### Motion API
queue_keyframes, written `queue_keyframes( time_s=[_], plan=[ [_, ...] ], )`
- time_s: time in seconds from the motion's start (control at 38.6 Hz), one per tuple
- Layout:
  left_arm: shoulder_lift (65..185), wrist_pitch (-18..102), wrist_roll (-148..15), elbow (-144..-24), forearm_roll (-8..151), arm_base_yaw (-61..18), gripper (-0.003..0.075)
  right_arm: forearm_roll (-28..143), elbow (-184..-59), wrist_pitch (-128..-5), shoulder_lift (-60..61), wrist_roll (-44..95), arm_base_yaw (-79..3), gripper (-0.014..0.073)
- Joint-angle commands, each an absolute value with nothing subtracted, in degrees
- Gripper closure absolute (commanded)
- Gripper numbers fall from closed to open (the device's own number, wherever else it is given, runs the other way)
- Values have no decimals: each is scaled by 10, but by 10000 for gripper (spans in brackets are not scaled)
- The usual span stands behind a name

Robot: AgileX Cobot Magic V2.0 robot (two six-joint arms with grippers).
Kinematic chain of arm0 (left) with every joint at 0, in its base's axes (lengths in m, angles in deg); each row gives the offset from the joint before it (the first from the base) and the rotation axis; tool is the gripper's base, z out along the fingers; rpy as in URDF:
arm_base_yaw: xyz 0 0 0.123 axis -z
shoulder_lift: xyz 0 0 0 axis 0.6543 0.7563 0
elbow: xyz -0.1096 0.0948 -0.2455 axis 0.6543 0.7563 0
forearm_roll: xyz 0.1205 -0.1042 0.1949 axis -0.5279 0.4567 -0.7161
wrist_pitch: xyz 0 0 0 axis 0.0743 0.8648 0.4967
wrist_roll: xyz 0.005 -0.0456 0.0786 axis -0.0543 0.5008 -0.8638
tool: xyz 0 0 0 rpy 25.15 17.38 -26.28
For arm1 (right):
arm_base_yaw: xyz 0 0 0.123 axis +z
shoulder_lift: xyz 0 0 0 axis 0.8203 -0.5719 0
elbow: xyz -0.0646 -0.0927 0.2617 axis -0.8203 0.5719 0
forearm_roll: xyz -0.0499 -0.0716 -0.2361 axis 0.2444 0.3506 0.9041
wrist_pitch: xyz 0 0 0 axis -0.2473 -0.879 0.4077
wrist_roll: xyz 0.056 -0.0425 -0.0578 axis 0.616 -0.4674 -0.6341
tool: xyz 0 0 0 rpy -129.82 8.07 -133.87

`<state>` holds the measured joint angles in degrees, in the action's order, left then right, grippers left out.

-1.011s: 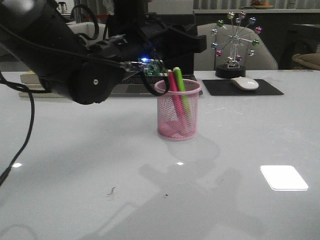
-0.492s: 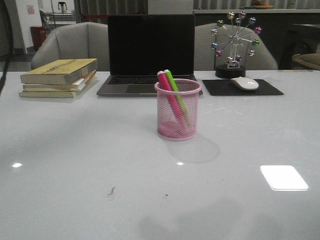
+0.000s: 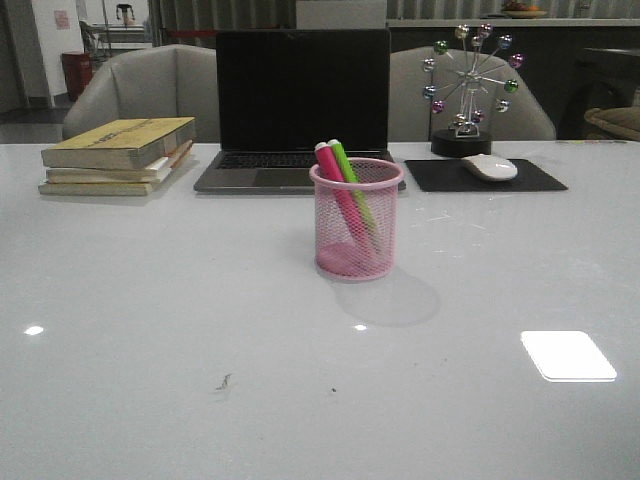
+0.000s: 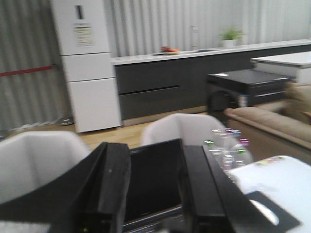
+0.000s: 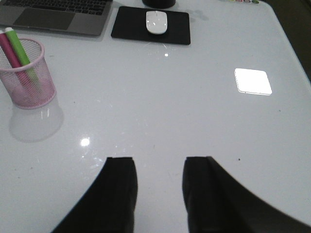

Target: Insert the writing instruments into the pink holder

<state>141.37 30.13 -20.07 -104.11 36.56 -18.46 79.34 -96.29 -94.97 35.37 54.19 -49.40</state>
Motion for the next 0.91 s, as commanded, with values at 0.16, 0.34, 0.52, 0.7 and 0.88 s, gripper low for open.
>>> queue_keyframes(
  time_s=[0.16, 0.34, 0.52, 0.7, 0.88],
  plan=[
    [1286, 360, -196, -1008, 367, -294, 390, 807, -978, -890, 350, 540, -498, 223],
    [1193, 386, -196, -890, 365, -358, 390, 807, -978, -890, 350, 540, -498, 223],
    [1069, 433, -196, -753, 379, -367, 390, 807, -978, -893, 350, 540, -498, 223],
    [971, 481, -196, -664, 397, -367, 390, 807, -978, -895, 350, 540, -498, 223],
    [915, 492, -196, -607, 413, -367, 390, 807, -978, -905, 350, 540, -498, 223]
  ],
)
